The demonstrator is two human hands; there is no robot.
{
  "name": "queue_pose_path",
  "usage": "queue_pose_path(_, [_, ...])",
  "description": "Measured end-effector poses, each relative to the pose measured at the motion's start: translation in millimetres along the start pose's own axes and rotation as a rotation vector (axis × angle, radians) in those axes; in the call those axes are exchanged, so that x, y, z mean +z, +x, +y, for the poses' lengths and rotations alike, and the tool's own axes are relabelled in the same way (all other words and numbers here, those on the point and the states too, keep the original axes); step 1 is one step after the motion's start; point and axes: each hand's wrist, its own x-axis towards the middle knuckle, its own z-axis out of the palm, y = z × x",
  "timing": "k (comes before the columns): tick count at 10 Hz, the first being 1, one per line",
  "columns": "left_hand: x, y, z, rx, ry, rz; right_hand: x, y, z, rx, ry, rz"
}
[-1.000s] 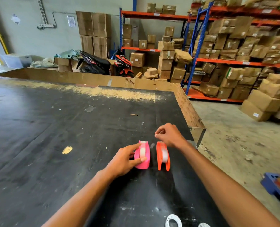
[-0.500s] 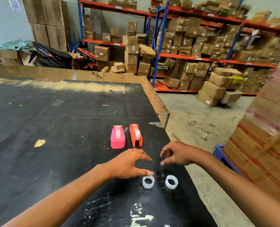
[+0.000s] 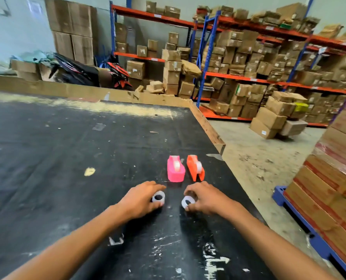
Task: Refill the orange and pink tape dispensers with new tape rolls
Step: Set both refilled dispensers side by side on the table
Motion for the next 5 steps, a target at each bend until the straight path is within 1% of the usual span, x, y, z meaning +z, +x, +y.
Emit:
queue_pose_path(1, [-27.5, -6.2, -47.0, -0.167, 0.054, 0.045, 0.2, 43.2, -44.1, -0.088, 0.001, 0.032])
queue_pose_path(2, [-42.0, -0.4, -70.3, -0.235, 0.074, 0.069, -0.2, 75.9, -71.8, -0.122, -0.082, 0.071])
queue_pose_path(3, [-46.7, 7.5, -79.5, -0.244, 0.069, 0.071, 1.4, 95.6, -86.2, -0.09, -0.195, 0.1])
queue_pose_path(5, [-35.5, 14.2, -83.2, -0.23, 0.092, -0.005, 4.5, 105.8, -85.4, -0.015, -0.22, 0.08])
